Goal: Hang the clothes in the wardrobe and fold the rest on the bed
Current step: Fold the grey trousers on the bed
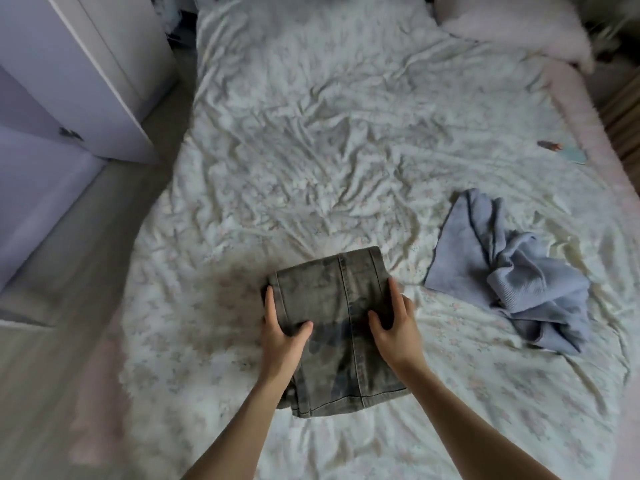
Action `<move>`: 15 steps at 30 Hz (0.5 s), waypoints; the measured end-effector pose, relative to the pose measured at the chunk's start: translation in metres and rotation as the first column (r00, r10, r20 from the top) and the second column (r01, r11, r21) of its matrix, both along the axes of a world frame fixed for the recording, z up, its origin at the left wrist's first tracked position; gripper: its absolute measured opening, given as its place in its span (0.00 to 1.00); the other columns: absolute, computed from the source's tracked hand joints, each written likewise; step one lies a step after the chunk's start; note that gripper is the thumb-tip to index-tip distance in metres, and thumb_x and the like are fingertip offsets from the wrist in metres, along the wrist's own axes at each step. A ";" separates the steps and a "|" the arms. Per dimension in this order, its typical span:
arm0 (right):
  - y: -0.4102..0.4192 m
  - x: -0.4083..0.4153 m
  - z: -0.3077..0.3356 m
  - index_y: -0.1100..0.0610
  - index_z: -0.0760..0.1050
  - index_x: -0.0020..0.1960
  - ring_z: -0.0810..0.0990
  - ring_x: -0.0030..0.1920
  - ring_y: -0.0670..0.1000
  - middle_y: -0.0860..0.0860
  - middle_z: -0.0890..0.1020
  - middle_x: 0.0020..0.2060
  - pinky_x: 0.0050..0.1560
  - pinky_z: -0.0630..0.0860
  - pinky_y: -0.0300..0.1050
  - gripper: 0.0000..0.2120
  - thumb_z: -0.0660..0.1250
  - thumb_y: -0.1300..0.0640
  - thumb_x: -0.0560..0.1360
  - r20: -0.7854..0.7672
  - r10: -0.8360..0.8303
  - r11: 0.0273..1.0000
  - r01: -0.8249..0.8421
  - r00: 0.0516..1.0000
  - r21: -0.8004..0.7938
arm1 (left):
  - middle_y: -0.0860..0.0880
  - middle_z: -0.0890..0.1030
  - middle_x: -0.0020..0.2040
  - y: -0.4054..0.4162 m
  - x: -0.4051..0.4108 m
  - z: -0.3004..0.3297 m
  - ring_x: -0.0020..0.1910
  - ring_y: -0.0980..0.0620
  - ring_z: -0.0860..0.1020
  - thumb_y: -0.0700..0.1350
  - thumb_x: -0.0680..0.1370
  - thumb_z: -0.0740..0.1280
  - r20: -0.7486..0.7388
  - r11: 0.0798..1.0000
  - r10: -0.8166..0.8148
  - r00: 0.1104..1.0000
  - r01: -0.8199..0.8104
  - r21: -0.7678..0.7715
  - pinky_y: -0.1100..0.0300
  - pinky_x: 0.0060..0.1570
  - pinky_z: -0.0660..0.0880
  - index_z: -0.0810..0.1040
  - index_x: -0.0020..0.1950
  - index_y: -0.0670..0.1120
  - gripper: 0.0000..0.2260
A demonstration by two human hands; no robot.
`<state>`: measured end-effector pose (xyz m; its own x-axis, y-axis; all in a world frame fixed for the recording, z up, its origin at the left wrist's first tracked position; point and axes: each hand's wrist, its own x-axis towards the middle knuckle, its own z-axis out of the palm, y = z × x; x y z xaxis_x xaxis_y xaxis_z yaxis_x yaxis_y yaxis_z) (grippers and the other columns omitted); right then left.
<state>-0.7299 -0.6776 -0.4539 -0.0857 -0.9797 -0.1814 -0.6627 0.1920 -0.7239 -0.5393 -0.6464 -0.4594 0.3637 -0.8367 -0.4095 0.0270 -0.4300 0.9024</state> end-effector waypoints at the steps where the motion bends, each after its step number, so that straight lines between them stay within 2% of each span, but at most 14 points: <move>1: -0.005 0.016 0.013 0.49 0.52 0.77 0.72 0.59 0.49 0.52 0.66 0.65 0.52 0.66 0.31 0.35 0.66 0.55 0.75 0.026 0.006 0.999 -0.005 1.000 -0.046 | 0.55 0.62 0.63 -0.005 0.015 0.013 0.43 0.82 0.68 0.38 0.73 0.71 0.029 0.999 0.023 0.999 -0.022 -0.038 0.82 0.36 0.67 0.52 0.76 0.58 0.40; 5: -0.033 0.111 0.087 0.55 0.54 0.76 0.64 0.52 0.34 0.57 0.66 0.64 0.53 0.57 0.19 0.34 0.67 0.60 0.75 0.127 0.095 0.955 -0.054 0.987 -0.292 | 0.52 0.64 0.61 -0.027 0.103 0.093 0.45 0.82 0.68 0.42 0.74 0.71 0.170 0.972 0.127 0.977 -0.088 -0.220 0.85 0.39 0.64 0.52 0.76 0.59 0.38; 7: -0.040 0.170 0.127 0.57 0.54 0.76 0.63 0.52 0.33 0.58 0.66 0.64 0.53 0.57 0.17 0.33 0.66 0.60 0.76 0.148 0.161 0.912 -0.090 0.976 -0.400 | 0.52 0.65 0.65 -0.029 0.159 0.136 0.50 0.78 0.69 0.43 0.74 0.71 0.216 0.938 0.203 0.955 -0.127 -0.322 0.86 0.42 0.61 0.53 0.76 0.59 0.37; 10: -0.041 0.257 0.181 0.56 0.55 0.76 0.64 0.51 0.28 0.57 0.66 0.63 0.52 0.56 0.14 0.32 0.66 0.60 0.76 0.185 0.224 0.845 -0.097 0.957 -0.526 | 0.53 0.64 0.71 -0.026 0.240 0.197 0.62 0.64 0.67 0.41 0.75 0.69 0.218 0.877 0.279 0.935 -0.156 -0.455 0.86 0.48 0.59 0.54 0.76 0.56 0.36; 12: -0.040 0.321 0.215 0.56 0.56 0.76 0.63 0.51 0.21 0.57 0.66 0.63 0.52 0.56 0.14 0.31 0.66 0.61 0.76 0.223 0.243 0.806 -0.068 0.944 -0.588 | 0.56 0.62 0.70 -0.020 0.303 0.236 0.62 0.67 0.64 0.40 0.76 0.69 0.227 0.837 0.286 0.931 -0.127 -0.533 0.86 0.49 0.59 0.54 0.76 0.55 0.35; 13: -0.040 0.350 0.230 0.56 0.57 0.75 0.63 0.52 0.22 0.56 0.66 0.62 0.53 0.57 0.14 0.31 0.66 0.61 0.76 0.244 0.251 0.791 -0.053 0.937 -0.609 | 0.56 0.62 0.68 -0.018 0.333 0.255 0.60 0.69 0.64 0.41 0.76 0.69 0.256 0.826 0.289 0.923 -0.105 -0.554 0.85 0.49 0.60 0.54 0.76 0.55 0.35; 15: -0.035 0.418 0.264 0.54 0.57 0.75 0.67 0.56 0.32 0.55 0.66 0.62 0.57 0.57 0.17 0.30 0.65 0.60 0.77 0.284 0.290 0.761 -0.040 0.914 -0.647 | 0.55 0.62 0.66 -0.007 0.402 0.292 0.59 0.66 0.64 0.44 0.76 0.69 0.334 0.810 0.308 0.891 -0.061 -0.584 0.80 0.52 0.61 0.52 0.76 0.57 0.35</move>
<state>-0.3117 -0.7129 -0.1899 0.0341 -0.8760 0.4811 -0.3210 -0.4655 -0.8248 -0.1374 -0.6534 -0.1678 0.5591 -0.7701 0.3071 -0.3561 0.1114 0.9278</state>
